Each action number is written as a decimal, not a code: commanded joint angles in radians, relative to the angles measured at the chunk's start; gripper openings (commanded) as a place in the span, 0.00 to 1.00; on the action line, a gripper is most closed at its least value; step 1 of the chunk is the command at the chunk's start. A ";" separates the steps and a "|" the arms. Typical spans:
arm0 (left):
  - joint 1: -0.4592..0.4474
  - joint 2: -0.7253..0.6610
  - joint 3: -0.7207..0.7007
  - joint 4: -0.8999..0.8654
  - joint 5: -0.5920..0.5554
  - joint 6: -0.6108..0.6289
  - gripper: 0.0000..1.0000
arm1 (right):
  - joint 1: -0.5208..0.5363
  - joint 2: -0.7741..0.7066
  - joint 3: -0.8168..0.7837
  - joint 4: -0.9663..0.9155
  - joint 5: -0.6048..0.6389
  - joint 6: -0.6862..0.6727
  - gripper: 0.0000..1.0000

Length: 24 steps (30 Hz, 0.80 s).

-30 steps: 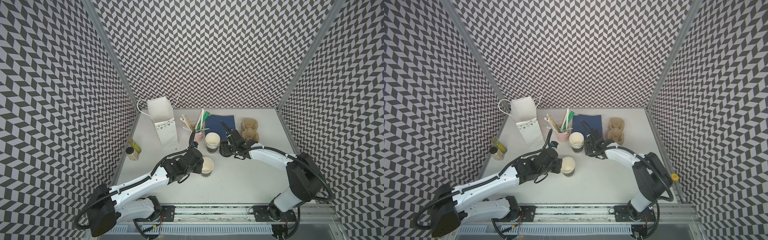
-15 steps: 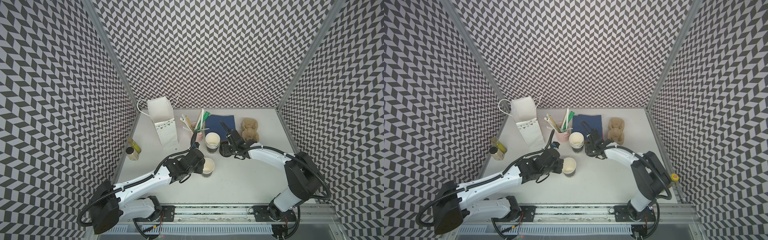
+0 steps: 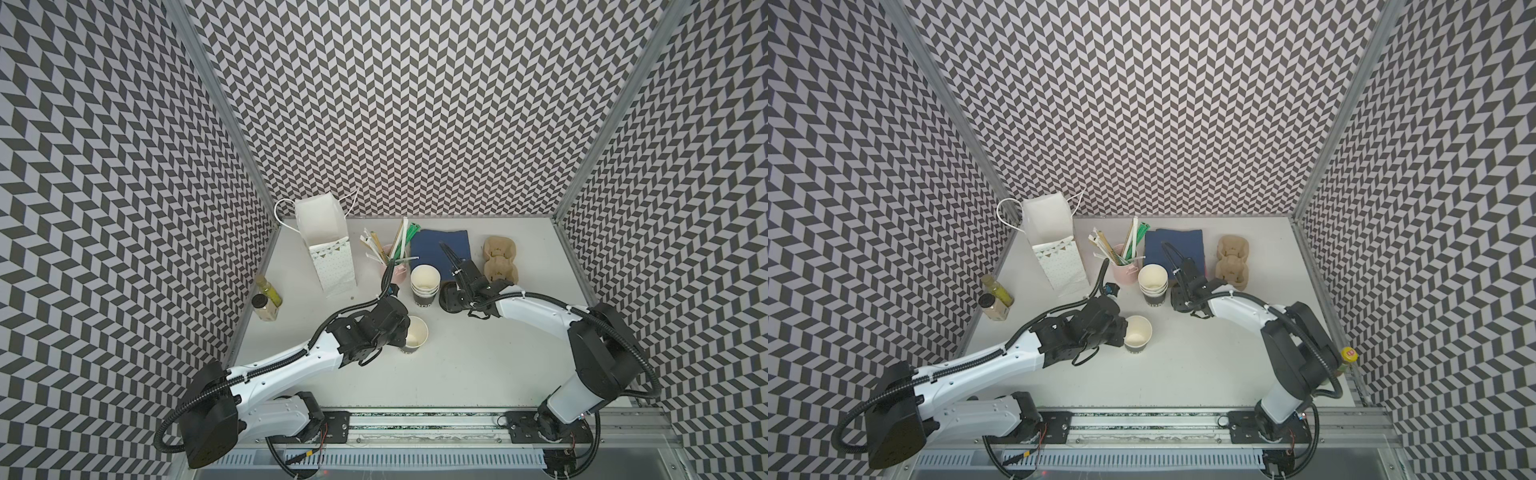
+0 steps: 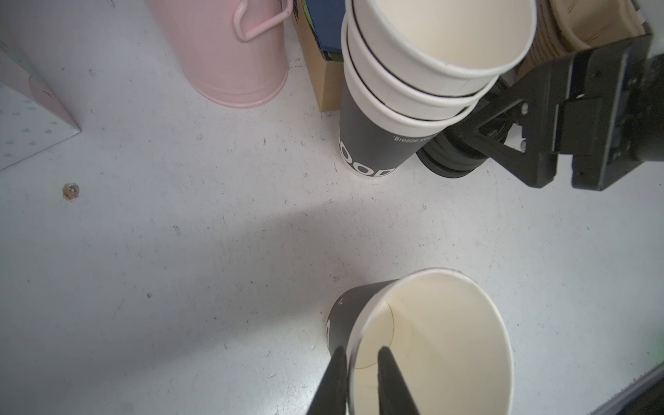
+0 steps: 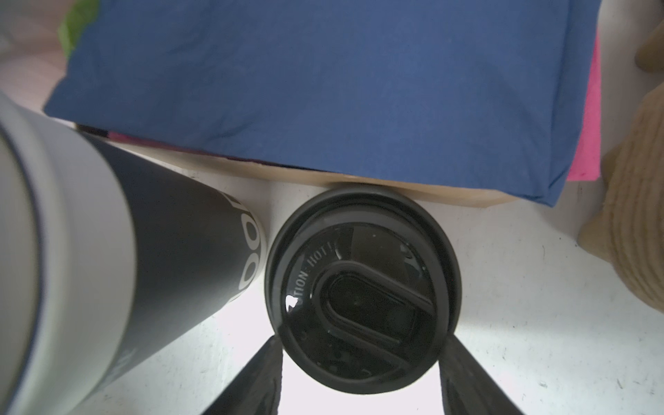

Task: Pack a coffee takeout order
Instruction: Place the coffee cup at the center of the table.

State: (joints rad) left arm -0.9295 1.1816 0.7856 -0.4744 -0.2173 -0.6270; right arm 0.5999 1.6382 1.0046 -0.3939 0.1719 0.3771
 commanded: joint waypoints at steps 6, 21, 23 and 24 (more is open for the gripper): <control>-0.005 -0.038 0.033 -0.019 -0.057 -0.001 0.28 | 0.005 0.006 0.002 0.030 0.036 -0.001 0.64; 0.002 -0.110 0.104 -0.093 -0.139 0.026 0.30 | 0.014 -0.003 0.054 0.010 0.043 0.004 0.81; 0.007 -0.117 0.110 -0.103 -0.150 0.032 0.30 | 0.013 0.006 0.061 0.011 0.046 0.002 0.81; 0.008 -0.119 0.110 -0.105 -0.154 0.034 0.30 | 0.014 0.010 0.065 0.010 0.045 0.002 0.81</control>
State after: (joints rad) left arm -0.9279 1.0763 0.8715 -0.5415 -0.3252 -0.6056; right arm 0.6067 1.6386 1.0424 -0.3965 0.1947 0.3782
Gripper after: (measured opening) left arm 0.300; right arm 0.809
